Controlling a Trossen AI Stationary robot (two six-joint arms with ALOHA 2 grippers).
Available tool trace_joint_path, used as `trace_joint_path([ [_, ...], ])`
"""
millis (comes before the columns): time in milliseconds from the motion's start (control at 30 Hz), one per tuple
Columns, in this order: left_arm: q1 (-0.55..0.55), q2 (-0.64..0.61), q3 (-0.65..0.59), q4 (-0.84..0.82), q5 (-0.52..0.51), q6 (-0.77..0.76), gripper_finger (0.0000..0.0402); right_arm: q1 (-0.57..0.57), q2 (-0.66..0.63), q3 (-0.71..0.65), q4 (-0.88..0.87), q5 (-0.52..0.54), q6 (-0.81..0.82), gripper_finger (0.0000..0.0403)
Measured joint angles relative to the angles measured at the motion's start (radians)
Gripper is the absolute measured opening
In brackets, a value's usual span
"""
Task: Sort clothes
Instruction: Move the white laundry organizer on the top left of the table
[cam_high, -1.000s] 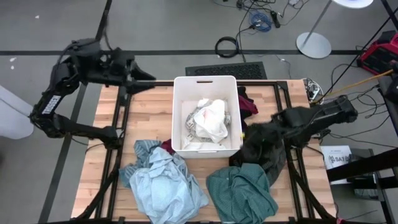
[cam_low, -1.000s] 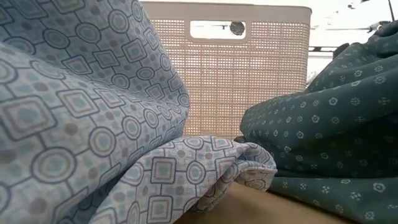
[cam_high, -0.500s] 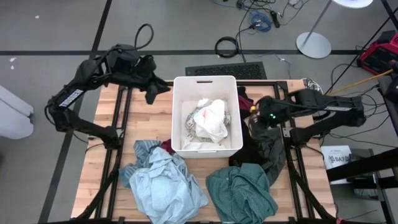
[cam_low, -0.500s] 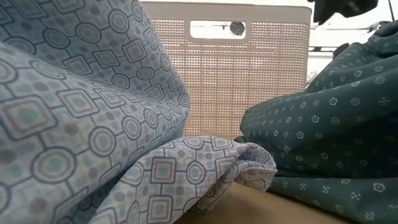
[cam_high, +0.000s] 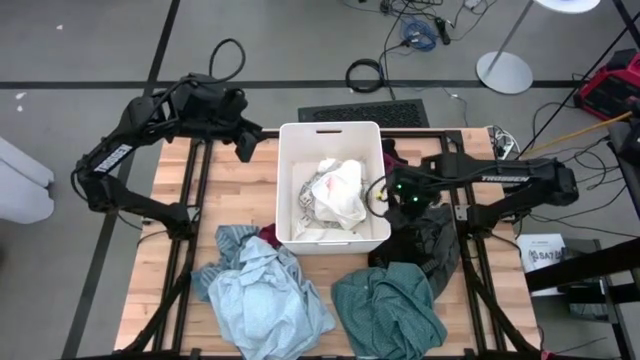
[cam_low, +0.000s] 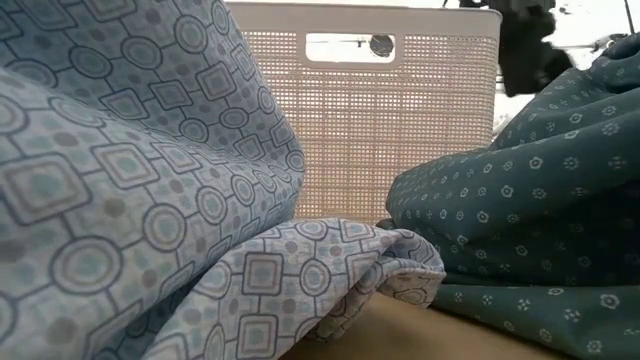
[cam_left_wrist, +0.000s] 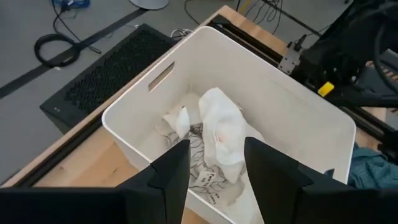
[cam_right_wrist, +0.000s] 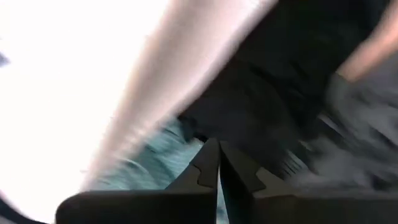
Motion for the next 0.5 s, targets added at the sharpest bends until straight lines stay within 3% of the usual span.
trace_joint_path([
  [267, 0.000, -0.001, 0.000, -0.018, -0.028, -0.007, 0.0162, -0.108, 0.021, -0.010, 0.237, -0.022, -0.030, 0.0000],
  [500, 0.000, -0.001, 0.000, -0.017, -0.028, 0.002, 0.0162, -0.211, 0.126, -0.009, 0.400, -0.081, -0.135, 0.0000],
])
